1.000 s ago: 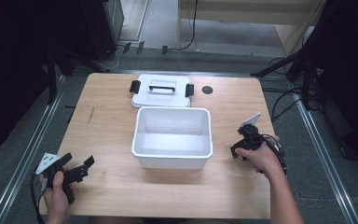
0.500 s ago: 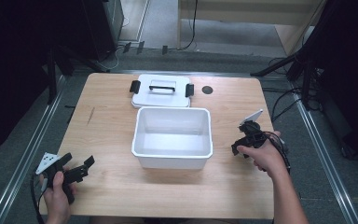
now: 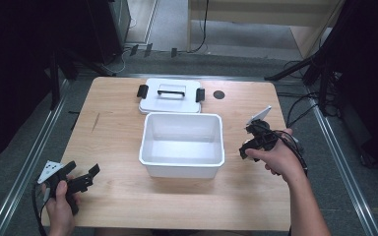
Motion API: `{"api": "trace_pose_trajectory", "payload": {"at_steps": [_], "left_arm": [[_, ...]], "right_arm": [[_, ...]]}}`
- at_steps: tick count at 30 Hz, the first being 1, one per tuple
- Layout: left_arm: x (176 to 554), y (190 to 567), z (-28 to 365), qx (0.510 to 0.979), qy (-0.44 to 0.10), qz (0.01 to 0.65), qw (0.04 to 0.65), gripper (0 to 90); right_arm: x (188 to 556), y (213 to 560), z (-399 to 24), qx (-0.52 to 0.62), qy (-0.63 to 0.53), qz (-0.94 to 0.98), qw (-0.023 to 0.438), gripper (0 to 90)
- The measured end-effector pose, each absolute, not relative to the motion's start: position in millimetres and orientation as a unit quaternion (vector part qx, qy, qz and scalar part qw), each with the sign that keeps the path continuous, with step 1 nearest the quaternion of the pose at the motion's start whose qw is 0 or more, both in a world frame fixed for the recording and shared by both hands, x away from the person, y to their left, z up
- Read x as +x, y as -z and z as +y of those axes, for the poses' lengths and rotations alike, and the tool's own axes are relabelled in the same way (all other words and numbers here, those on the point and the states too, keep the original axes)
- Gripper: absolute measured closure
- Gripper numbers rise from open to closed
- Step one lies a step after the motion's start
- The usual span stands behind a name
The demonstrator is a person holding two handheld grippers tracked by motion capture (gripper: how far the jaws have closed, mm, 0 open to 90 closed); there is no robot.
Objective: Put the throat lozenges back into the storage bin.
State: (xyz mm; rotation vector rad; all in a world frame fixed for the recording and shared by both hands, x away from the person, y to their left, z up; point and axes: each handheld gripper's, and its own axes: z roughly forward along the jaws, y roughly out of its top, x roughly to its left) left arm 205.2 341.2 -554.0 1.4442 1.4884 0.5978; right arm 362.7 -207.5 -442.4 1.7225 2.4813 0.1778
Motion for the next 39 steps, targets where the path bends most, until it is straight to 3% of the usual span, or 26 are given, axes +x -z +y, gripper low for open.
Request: {"api": "trace_pose_trajectory", "payload": {"at_steps": [19, 39], "left_arm": [[205.2, 553.9, 341.1, 0.591, -0.244, 0.608, 0.471, 0.3], [205.5, 554.0, 341.2, 0.590, -0.244, 0.608, 0.472, 0.3]], "right_arm": [[358.1, 378.4, -185.6, 0.556, -0.099, 0.824, 0.041, 20.8], [350.5, 361.1, -132.3, 0.497, -0.112, 0.859, 0.056, 20.8]]}}
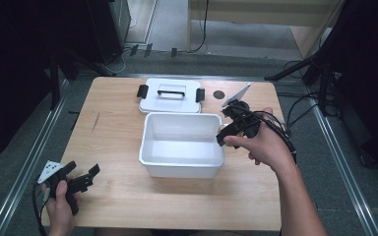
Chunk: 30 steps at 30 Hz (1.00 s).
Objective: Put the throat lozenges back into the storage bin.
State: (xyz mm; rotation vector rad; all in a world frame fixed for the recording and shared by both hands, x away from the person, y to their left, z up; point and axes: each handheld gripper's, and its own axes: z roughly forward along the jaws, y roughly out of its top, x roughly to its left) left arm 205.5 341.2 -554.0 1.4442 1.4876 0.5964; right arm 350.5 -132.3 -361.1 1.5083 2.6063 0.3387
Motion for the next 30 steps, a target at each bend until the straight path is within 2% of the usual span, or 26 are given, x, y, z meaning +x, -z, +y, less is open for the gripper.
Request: {"api": "trace_pose_trajectory", "payload": {"at_steps": [22, 27, 30], "left_arm": [[205.8, 554.1, 341.4, 0.590, -0.242, 0.608, 0.473, 0.3], [205.7, 554.1, 341.7, 0.591, -0.242, 0.607, 0.473, 0.3], [205.7, 554.1, 341.6, 0.591, -0.242, 0.607, 0.472, 0.3]], "right_arm": [[351.0, 367.6, -91.0, 0.449, -0.132, 0.883, 0.041, 20.7], [347.2, 375.3, -87.5, 0.367, -0.145, 0.917, 0.059, 20.8], [344.6, 382.0, -88.7, 0.306, -0.143, 0.940, 0.055, 20.8]]}}
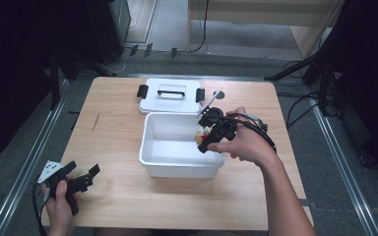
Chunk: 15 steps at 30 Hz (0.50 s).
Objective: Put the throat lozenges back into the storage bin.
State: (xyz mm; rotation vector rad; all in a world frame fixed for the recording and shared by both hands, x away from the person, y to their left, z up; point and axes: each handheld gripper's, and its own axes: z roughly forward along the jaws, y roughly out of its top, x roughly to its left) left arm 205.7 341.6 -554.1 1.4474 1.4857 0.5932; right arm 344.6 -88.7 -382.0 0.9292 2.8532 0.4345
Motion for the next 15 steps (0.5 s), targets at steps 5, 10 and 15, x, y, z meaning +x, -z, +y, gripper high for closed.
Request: {"api": "trace_pose_trajectory", "payload": {"at_steps": [5, 10, 15], "left_arm": [[205.6, 554.0, 341.4, 0.592, -0.242, 0.607, 0.472, 0.3], [205.6, 554.0, 341.4, 0.592, -0.242, 0.607, 0.472, 0.3], [205.6, 554.1, 341.4, 0.591, -0.242, 0.608, 0.472, 0.3]], "right_arm": [[342.1, 392.5, -93.0, 0.208, -0.159, 0.964, 0.045, 20.8], [343.6, 404.0, -96.2, 0.173, -0.147, 0.972, 0.059, 20.8], [346.2, 411.0, -97.1, 0.163, -0.137, 0.975, 0.070, 20.8]]}}
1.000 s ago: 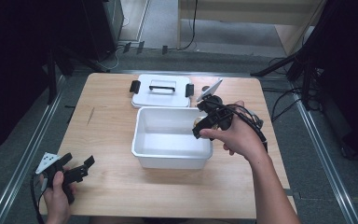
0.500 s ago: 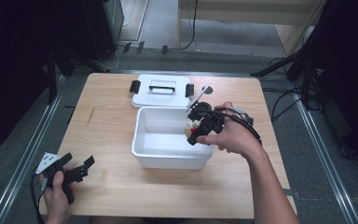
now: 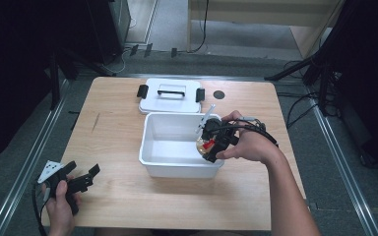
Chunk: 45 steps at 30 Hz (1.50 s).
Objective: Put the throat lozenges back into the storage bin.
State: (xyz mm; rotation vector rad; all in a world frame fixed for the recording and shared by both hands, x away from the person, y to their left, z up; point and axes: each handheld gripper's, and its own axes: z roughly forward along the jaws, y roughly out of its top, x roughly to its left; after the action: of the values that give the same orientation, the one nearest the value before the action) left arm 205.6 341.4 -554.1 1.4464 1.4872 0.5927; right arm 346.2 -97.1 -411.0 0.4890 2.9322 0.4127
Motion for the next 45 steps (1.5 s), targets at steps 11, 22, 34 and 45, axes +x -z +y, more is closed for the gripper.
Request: {"api": "trace_pose_trajectory", "payload": {"at_steps": [11, 22, 34, 45], "left_arm": [[205.6, 554.0, 341.4, 0.591, -0.242, 0.608, 0.473, 0.3], [205.5, 554.0, 341.5, 0.591, -0.242, 0.608, 0.473, 0.3], [205.5, 554.0, 341.4, 0.591, -0.242, 0.608, 0.472, 0.3], [205.5, 554.0, 341.5, 0.590, -0.242, 0.608, 0.473, 0.3]], "right_arm": [[349.5, 424.7, -89.4, 0.148, -0.107, 0.980, 0.080, 20.7], [352.2, 433.3, -82.8, 0.148, -0.077, 0.983, 0.080, 20.5], [349.7, 433.9, -82.8, 0.143, -0.074, 0.984, 0.081, 19.3], [351.4, 429.4, -85.9, 0.161, -0.089, 0.980, 0.081, 22.8]]}}
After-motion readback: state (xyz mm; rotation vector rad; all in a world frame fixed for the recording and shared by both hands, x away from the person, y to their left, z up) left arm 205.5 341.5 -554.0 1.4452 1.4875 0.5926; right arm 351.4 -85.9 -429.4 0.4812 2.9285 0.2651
